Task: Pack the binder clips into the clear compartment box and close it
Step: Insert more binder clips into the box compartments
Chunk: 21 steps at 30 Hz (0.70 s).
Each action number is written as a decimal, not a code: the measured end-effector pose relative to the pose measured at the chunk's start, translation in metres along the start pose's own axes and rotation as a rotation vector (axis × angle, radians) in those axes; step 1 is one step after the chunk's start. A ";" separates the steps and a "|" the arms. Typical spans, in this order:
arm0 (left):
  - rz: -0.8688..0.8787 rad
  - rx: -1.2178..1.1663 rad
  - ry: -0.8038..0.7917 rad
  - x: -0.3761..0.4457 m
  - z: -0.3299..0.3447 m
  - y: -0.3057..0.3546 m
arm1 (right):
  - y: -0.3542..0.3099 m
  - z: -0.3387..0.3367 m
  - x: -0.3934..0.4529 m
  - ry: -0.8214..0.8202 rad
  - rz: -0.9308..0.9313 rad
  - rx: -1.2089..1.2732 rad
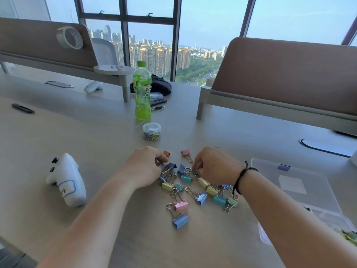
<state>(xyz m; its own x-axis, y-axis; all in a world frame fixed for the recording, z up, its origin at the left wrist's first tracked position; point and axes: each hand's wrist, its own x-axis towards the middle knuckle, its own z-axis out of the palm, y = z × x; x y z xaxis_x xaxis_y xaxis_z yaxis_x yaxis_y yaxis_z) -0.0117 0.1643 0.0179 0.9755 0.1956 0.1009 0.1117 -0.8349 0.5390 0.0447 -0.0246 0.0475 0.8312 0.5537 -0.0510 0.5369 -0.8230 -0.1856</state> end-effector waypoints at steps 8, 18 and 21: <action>0.015 -0.122 0.131 0.000 0.003 -0.001 | 0.006 0.005 -0.009 0.027 -0.014 0.054; -0.036 -0.111 0.010 -0.006 -0.005 0.005 | 0.001 0.008 -0.010 0.050 0.010 0.080; -0.074 -0.137 -0.020 -0.006 -0.005 0.005 | 0.001 0.009 -0.011 0.018 0.033 0.110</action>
<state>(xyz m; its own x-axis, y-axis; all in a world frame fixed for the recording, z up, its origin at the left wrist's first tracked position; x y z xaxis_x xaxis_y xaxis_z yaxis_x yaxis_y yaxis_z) -0.0177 0.1620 0.0242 0.9692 0.2428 0.0407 0.1579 -0.7400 0.6538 0.0347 -0.0308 0.0391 0.8511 0.5234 -0.0414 0.4910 -0.8214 -0.2904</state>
